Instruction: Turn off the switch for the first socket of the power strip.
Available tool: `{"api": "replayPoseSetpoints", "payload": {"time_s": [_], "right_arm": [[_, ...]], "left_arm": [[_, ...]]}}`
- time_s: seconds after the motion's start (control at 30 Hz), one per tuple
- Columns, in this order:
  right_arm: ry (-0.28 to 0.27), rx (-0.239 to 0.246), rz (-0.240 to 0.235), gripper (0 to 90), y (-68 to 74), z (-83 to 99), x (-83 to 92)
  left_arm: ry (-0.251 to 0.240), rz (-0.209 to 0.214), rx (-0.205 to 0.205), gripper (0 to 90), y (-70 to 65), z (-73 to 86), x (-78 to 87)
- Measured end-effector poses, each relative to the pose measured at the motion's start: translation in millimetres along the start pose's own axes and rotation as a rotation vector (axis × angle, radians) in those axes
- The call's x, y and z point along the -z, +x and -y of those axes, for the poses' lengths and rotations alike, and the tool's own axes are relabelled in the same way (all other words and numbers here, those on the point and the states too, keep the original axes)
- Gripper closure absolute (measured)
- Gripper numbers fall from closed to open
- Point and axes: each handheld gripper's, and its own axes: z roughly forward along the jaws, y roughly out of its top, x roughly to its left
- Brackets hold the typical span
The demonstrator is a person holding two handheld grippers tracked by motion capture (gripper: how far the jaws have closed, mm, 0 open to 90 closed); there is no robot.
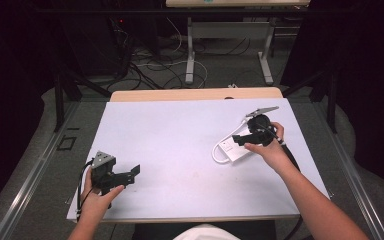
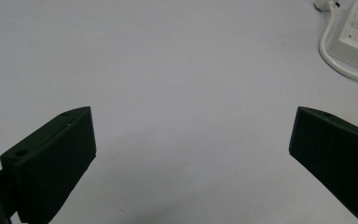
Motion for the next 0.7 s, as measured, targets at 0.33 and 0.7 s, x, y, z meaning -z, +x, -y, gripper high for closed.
{"api": "replayPoseSetpoints", "payload": {"time_s": [0.33,0.7], "right_arm": [[-0.032,-0.004,0.04,7.6,-0.7,18.6,14.3],[-0.068,-0.012,0.034,0.0,-2.2,47.8,34.5]], "left_arm": [[-0.016,-0.005,-0.01,0.3,-0.1,0.2,2.6],[-0.012,-0.002,-0.003,0.3,-0.4,1.2,3.6]]}}
